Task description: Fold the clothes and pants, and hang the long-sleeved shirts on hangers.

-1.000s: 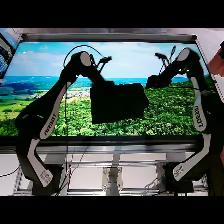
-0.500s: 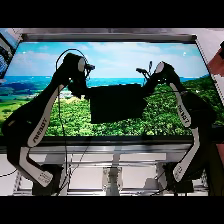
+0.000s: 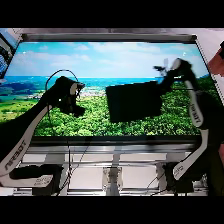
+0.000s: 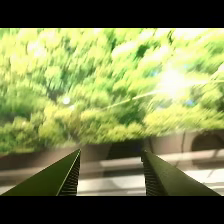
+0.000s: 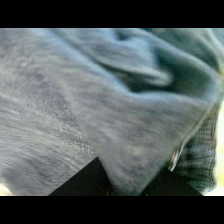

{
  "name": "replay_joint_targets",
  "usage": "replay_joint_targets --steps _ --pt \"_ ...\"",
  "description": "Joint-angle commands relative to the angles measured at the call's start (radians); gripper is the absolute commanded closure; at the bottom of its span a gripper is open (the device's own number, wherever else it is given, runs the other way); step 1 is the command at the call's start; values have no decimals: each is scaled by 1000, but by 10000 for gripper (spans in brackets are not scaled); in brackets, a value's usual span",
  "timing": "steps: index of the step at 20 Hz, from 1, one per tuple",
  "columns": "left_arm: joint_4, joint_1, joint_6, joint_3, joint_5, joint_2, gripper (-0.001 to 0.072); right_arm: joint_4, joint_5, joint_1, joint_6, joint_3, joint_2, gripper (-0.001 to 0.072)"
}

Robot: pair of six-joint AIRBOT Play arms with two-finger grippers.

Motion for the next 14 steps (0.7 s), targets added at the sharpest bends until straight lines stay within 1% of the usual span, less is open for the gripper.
replay_joint_targets --steps 1,7,8,9,10,11,12,14 --pt "12 0 -17 -99 44 82 308 -97 13 -246 66 -37 98 686" --pt "11 0 -17 -103 45 87 308 -92 -24 -728 82 -220 234 685" --pt "11 0 -17 -103 45 87 308 -71 -37 -795 81 -251 247 656" --pt "11 0 -18 -103 44 87 308 -26 -42 -850 74 -273 255 537" --pt "11 0 -17 -103 43 87 309 35 -43 -898 58 -285 263 348" --pt "11 0 -17 -103 41 87 308 92 -43 -932 48 -290 273 194" --pt "11 0 -17 -103 41 87 308 138 -44 -953 47 -290 286 163" --pt "11 0 -17 -103 42 87 308 199 -56 -955 45 -291 334 164"
